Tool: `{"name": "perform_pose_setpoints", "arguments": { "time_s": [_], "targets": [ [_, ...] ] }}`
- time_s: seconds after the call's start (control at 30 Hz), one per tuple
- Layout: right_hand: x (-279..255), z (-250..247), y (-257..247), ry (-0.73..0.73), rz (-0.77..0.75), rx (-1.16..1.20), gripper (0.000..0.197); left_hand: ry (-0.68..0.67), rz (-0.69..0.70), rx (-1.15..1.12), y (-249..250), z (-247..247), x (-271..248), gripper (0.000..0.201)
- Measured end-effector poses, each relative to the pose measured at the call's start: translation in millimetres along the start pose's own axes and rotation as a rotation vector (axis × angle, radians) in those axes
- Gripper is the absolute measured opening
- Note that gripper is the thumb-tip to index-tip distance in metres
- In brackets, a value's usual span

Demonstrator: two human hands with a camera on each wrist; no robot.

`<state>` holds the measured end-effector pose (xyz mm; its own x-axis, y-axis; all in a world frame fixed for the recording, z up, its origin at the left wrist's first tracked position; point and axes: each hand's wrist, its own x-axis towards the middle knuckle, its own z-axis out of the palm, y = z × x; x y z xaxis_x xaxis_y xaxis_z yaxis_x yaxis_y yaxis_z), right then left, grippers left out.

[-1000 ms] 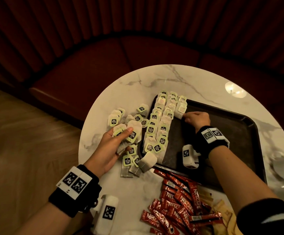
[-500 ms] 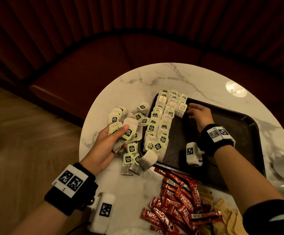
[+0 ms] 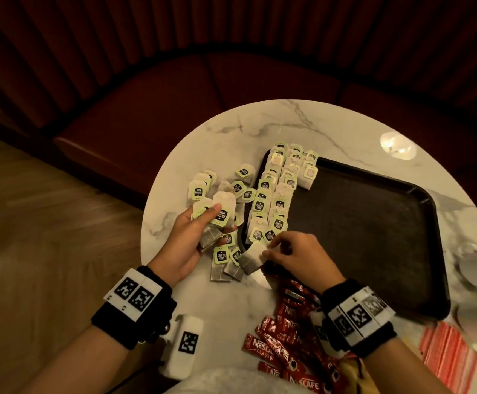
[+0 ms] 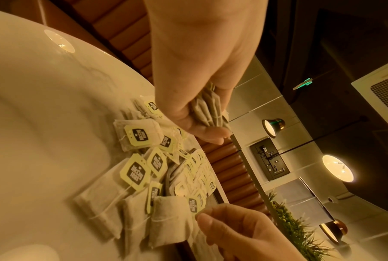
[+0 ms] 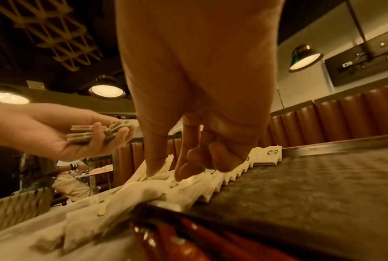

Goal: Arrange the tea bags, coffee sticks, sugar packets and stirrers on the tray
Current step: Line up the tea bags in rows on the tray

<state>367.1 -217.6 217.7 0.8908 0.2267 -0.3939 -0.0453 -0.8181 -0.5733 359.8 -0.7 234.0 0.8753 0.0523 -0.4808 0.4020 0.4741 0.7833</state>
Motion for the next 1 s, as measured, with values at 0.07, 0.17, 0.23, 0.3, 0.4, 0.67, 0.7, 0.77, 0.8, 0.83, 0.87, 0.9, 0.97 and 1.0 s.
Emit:
{"name": "perform_pose_setpoints", "arguments": {
  "time_s": [0.07,0.17,0.23,0.3,0.4,0.67,0.7,0.77,0.8,0.83,0.87,0.9,0.97,1.0],
  "targets": [
    [-1,5,0,0.002,0.02,-0.014,0.028,-0.008,-0.005,0.014,-1,0,-3,0.019],
    [1,12,-1,-0.008,0.036,-0.005,0.027,-0.024,-0.026,0.033,-3,2,-6,0.018],
    [2,14,-3,-0.005,0.03,0.033,0.018,-0.03,-0.054,0.025,-4,2,-7,0.021],
    [-1,12,-5,-0.009,-0.003,0.093,0.01,-0.043,-0.079,0.008,-5,3,-8,0.023],
    [-7,2,-11,-0.054,-0.033,0.25,0.011,-0.045,-0.082,-0.003,-4,3,-8,0.023],
    [-14,-26,-35,0.039,-0.049,0.832,0.009,-0.026,0.128,0.118,-5,7,-9,0.039],
    [-14,-27,-39,0.056,-0.054,0.899,0.009,-0.03,0.186,0.187,-5,10,-10,0.037],
    [-14,-29,-46,0.07,-0.06,0.988,0.007,-0.068,0.303,0.314,-4,16,-12,0.031],
    [-13,-29,-49,0.071,-0.063,1.009,0.006,-0.097,0.341,0.358,-3,19,-13,0.03],
    [-13,-29,-52,0.072,-0.069,1.021,0.006,-0.128,0.358,0.382,-3,22,-15,0.029],
    [-13,-27,-56,0.076,-0.074,1.027,0.006,-0.157,0.36,0.389,-3,25,-17,0.029],
    [-13,-26,-59,0.083,-0.079,1.032,0.006,-0.179,0.352,0.382,-2,28,-18,0.031],
    [-13,-23,-63,0.095,-0.091,1.046,0.009,-0.187,0.317,0.335,-2,32,-20,0.042],
    [-13,-23,-66,0.095,-0.092,1.052,0.013,-0.18,0.301,0.301,-1,33,-20,0.046]
  ]
}}
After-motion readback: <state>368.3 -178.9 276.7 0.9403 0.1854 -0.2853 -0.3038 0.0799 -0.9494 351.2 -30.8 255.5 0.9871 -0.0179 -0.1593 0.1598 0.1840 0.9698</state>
